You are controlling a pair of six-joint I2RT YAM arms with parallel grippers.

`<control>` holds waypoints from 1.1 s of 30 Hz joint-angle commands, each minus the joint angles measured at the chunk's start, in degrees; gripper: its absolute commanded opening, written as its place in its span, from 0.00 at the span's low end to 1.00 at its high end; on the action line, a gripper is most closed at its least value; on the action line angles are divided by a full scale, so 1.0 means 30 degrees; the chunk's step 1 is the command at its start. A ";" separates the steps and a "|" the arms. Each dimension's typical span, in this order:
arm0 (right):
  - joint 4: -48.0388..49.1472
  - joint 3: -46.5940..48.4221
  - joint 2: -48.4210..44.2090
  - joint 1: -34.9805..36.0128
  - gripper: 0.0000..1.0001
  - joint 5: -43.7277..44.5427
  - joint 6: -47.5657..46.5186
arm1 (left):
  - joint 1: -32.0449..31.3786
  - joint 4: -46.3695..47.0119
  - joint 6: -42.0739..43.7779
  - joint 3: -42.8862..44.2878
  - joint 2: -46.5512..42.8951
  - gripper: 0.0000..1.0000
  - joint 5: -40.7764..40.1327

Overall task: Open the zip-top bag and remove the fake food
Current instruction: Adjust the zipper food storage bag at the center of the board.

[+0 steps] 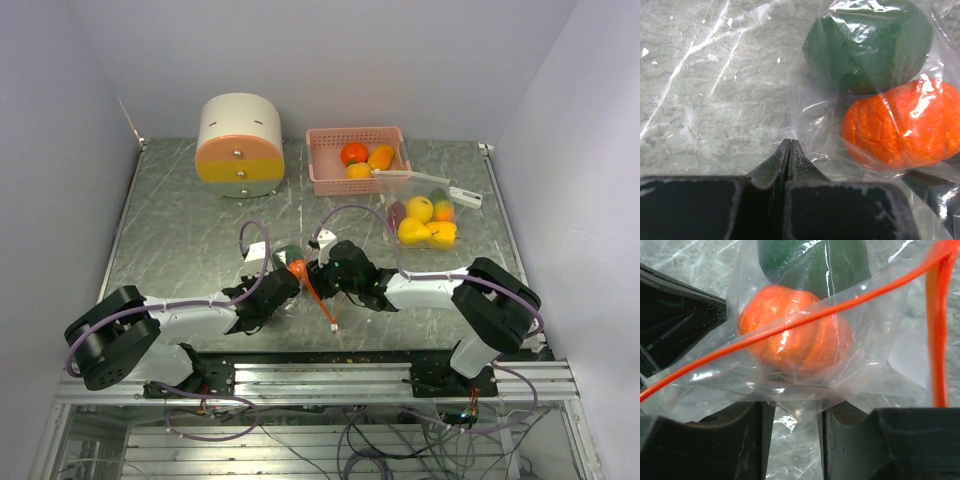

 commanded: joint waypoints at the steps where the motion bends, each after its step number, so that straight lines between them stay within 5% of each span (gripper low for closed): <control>1: 0.0348 0.0347 0.0190 -0.0045 0.26 0.0229 -0.0099 | 0.0064 0.0262 0.0256 -0.0071 0.0031 0.07 -0.0279; 5: 0.0248 0.0002 -0.0433 -0.0057 0.00 0.0344 -0.0036 | 0.0121 0.0157 0.0242 -0.0038 -0.0002 0.07 -0.0324; 16: -0.1265 -0.1995 -0.3992 -0.0055 0.00 0.2036 0.0342 | 0.0787 -0.1003 0.0767 0.0547 -0.0722 0.07 -0.0646; 21: -0.1085 -0.2671 -0.4975 -0.0055 0.27 0.2439 0.0595 | 0.0966 -0.1017 0.1382 0.0843 -0.1944 0.07 -0.0435; 27: -0.0075 -0.2513 -0.4102 -0.0053 0.30 0.2036 0.0906 | 0.0882 -0.1012 0.2530 0.1300 -0.4170 0.07 -0.0462; 33: 0.0997 -0.2738 -0.3203 -0.0045 0.30 0.1926 0.1106 | -0.0545 0.2075 0.3590 -0.2149 -1.0488 0.07 -0.0606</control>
